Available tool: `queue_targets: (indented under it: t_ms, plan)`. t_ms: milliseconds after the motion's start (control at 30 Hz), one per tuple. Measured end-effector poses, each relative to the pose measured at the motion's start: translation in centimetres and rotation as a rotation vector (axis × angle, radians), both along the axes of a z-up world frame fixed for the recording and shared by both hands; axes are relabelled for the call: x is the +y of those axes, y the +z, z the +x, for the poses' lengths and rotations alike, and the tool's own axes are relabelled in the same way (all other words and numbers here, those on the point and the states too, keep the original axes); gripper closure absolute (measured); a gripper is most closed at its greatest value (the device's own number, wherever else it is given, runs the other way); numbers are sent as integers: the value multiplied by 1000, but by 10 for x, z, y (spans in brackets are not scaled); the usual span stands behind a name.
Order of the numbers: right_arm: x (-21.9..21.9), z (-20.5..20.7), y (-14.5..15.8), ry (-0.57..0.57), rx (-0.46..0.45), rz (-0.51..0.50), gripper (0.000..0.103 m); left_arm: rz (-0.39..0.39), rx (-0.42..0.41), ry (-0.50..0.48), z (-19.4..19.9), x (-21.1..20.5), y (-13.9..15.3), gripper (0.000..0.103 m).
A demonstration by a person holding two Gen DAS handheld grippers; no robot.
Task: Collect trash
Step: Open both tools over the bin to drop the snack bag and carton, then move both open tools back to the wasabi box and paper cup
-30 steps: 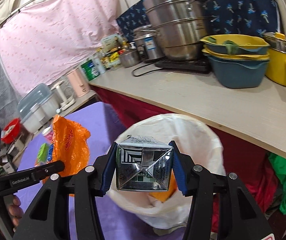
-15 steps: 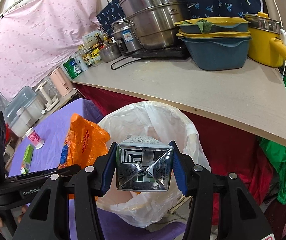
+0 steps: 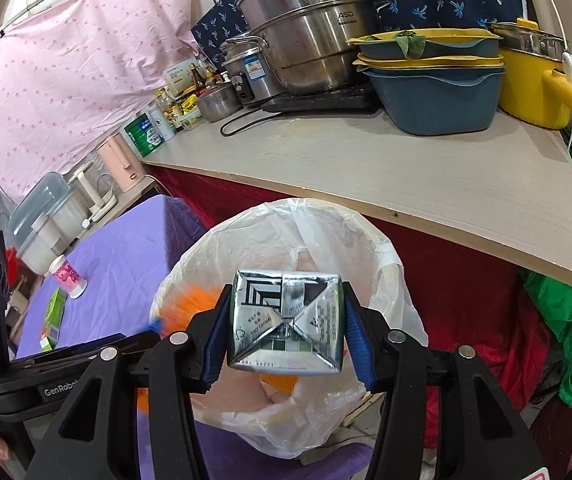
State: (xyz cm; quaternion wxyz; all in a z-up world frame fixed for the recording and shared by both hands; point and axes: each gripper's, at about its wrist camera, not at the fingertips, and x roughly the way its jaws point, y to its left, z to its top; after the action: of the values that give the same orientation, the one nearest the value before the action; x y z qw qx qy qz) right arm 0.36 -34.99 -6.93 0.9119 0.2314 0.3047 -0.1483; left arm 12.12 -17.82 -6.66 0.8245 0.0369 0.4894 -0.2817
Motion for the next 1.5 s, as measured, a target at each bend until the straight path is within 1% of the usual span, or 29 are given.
queue_targets:
  t_ms: [167,333,367,400,433,767,1067,1267,1500]
  plan:
    - [4,2,5,2,-12,-8,53,1,-24,16,-1,4,5,31]
    - [7,3,10,6,-19,-15,53,-7,-27,33,0,10,8,27]
    - [7,4,11,7,-20,-17,50,-8,-26,36,0,11,9,26]
    - [8,4,12,6,-21,-21,47,-10,-24,41,1,13,9,26]
    - [9,3,13,4,-24,-27,46,-12,-23,45,1,14,9,26]
    - [22,11,19,27,-24,-41,44,-18,-27,91,6,36,12,26]
    - [46,22,21,83,-21,-46,43,-11,-45,139,8,61,14,26]
    - [70,34,22,136,-19,-58,43,-10,-39,198,14,87,12,26]
    - [97,50,22,199,-11,-62,43,-8,-32,285,22,127,8,26]
